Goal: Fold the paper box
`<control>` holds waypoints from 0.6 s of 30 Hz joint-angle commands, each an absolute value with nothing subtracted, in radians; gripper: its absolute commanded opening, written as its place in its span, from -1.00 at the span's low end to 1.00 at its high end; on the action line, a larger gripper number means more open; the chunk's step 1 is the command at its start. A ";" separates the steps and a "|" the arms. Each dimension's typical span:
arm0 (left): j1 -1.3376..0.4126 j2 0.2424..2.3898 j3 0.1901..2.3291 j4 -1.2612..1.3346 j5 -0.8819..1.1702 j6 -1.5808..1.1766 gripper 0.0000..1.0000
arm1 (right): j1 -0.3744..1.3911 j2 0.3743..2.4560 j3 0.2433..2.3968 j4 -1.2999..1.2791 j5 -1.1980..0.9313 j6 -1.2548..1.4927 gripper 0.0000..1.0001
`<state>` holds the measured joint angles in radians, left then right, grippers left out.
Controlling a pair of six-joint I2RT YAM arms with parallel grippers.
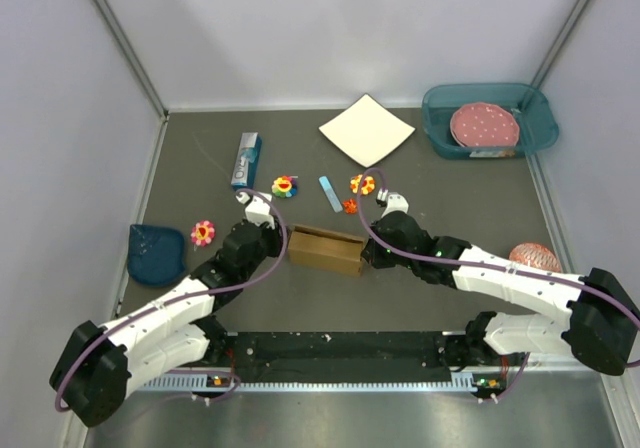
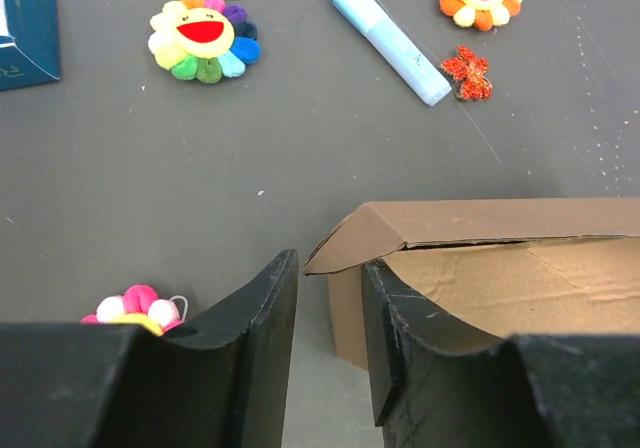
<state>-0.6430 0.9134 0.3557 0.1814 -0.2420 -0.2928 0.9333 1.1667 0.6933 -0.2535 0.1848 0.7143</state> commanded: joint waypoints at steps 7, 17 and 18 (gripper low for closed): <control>-0.638 0.859 0.454 0.117 -0.175 -0.190 0.03 | 0.942 1.178 0.650 -0.310 0.195 0.695 -1.00; -0.637 0.910 0.521 -0.058 -0.127 -0.049 -0.01 | 0.942 1.173 0.643 -0.310 0.196 0.687 -1.00; -0.635 0.917 0.523 -0.063 -0.129 -0.046 -0.01 | 0.942 1.173 0.644 -0.310 0.196 0.686 -1.00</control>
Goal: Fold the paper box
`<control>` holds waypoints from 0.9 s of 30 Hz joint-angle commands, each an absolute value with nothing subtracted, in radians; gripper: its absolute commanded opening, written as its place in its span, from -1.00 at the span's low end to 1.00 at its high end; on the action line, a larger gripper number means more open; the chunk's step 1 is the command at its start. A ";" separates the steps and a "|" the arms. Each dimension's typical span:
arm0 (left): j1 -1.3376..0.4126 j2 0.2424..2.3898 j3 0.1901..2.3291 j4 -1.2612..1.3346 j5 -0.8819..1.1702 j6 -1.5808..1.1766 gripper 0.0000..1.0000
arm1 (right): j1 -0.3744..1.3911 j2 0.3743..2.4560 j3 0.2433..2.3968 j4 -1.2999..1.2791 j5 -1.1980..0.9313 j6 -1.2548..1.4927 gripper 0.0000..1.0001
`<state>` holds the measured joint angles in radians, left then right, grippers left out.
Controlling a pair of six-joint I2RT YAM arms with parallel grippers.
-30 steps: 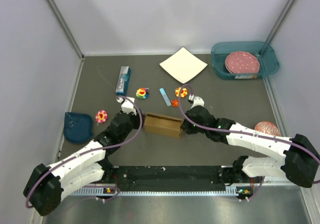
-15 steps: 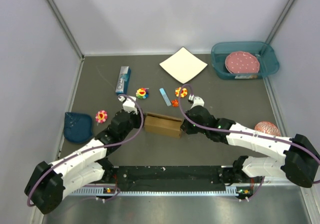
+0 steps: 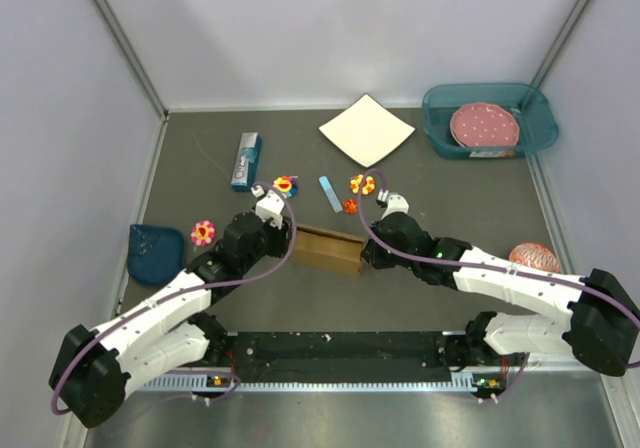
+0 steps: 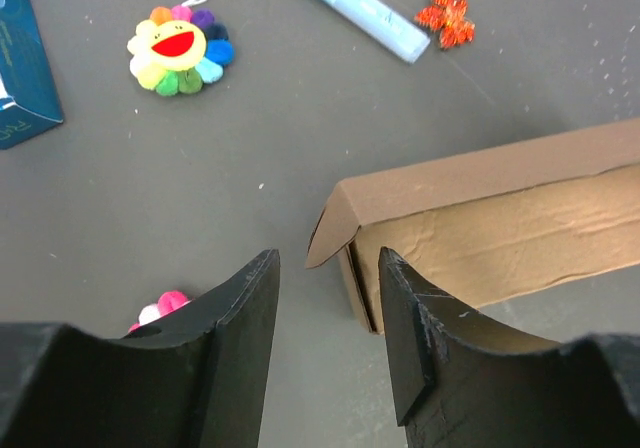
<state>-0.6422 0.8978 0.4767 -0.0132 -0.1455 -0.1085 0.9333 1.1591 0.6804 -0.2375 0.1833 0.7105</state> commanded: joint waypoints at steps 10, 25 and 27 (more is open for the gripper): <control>-0.607 0.960 0.537 -0.028 -0.117 -0.032 -0.07 | 0.942 1.174 0.646 -0.307 0.190 0.684 -1.00; -0.598 0.999 0.563 -0.009 -0.063 -0.049 -0.54 | 0.942 1.177 0.646 -0.307 0.190 0.687 -1.00; -0.600 0.993 0.560 -0.008 -0.063 -0.052 -0.65 | 0.942 1.180 0.644 -0.307 0.190 0.687 -1.00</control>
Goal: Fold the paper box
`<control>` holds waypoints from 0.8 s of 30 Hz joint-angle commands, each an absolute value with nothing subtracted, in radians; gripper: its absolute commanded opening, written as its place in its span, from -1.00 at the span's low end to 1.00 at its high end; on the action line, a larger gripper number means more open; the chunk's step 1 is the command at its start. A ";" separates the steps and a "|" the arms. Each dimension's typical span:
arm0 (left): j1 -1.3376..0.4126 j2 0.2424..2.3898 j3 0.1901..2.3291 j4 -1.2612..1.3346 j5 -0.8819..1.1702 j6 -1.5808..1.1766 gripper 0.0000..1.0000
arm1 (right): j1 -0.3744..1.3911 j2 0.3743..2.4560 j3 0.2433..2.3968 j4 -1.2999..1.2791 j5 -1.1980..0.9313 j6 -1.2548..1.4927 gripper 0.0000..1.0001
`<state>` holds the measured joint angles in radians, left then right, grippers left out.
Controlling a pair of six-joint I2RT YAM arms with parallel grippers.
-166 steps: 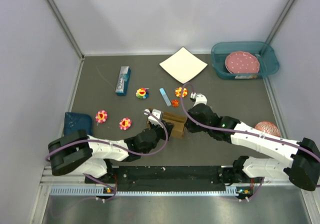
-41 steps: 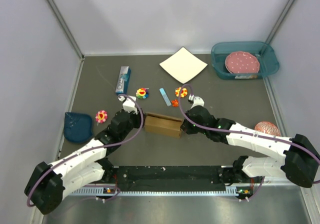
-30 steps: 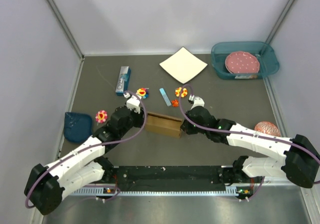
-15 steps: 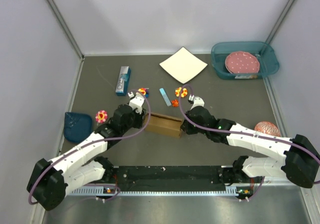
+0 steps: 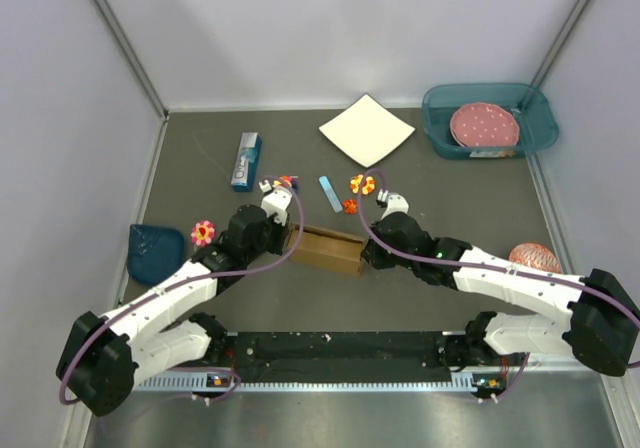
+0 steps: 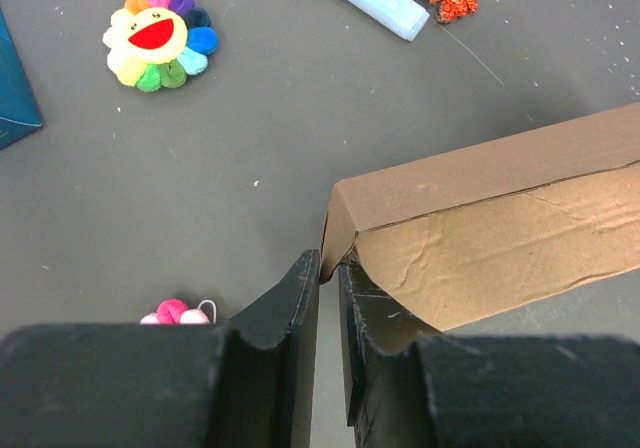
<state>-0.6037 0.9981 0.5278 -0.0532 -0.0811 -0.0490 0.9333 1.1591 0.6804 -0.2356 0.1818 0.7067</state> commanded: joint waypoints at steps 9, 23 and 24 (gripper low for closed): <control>-0.600 0.931 0.571 -0.034 -0.040 -0.077 -0.88 | 0.943 1.195 0.643 -0.299 0.189 0.689 -1.00; -0.600 0.919 0.607 -0.100 -0.048 -0.084 -0.90 | 0.943 1.215 0.637 -0.295 0.196 0.684 -1.00; -0.600 0.920 0.610 -0.103 -0.046 -0.086 -0.90 | 0.942 1.216 0.635 -0.295 0.196 0.683 -1.00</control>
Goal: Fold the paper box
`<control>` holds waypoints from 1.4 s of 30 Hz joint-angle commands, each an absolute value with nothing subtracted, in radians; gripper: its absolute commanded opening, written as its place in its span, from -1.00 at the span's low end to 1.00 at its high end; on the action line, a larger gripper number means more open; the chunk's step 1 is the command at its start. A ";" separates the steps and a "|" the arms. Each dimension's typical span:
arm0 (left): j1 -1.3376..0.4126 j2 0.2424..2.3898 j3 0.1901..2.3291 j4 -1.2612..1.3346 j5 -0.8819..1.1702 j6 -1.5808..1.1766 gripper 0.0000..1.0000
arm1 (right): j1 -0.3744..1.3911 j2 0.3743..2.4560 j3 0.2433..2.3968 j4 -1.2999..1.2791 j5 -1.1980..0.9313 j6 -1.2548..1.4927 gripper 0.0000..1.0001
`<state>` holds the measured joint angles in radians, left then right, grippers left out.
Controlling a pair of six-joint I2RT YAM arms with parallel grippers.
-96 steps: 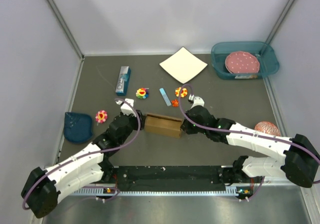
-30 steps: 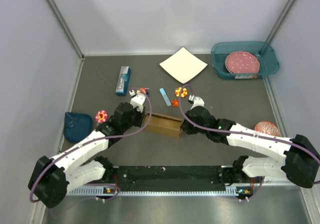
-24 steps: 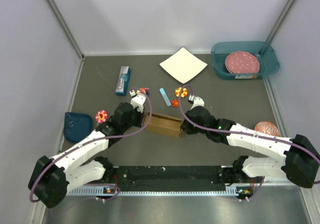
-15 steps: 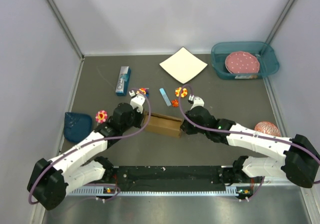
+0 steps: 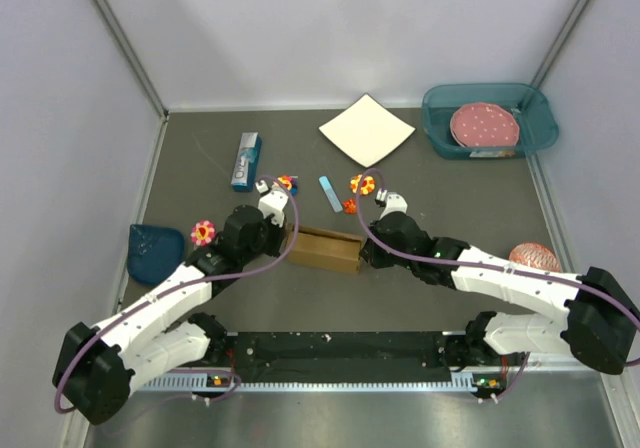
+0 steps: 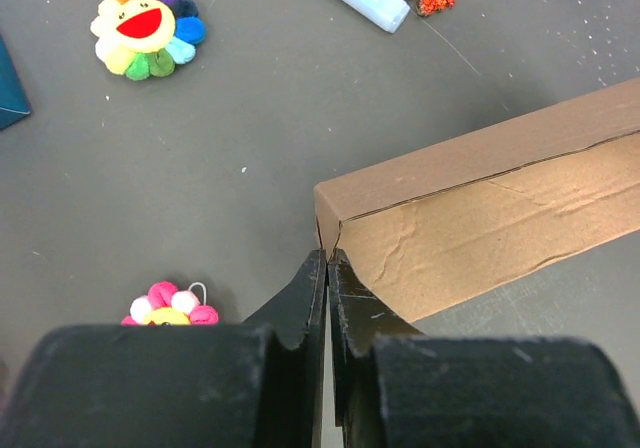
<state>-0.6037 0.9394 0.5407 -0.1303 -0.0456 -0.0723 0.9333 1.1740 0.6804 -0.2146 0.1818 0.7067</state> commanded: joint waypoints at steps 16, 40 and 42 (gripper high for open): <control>-0.598 0.983 0.677 -0.175 -0.005 -0.175 -0.95 | 0.942 1.229 0.630 -0.299 0.213 0.663 -1.00; -0.600 1.083 0.721 -0.242 0.224 -0.333 -1.00 | 0.942 1.232 0.658 -0.393 0.267 0.557 -1.00; -0.601 1.075 0.690 -0.224 0.212 -0.359 -1.00 | 0.942 1.226 0.660 -0.405 0.273 0.551 -1.00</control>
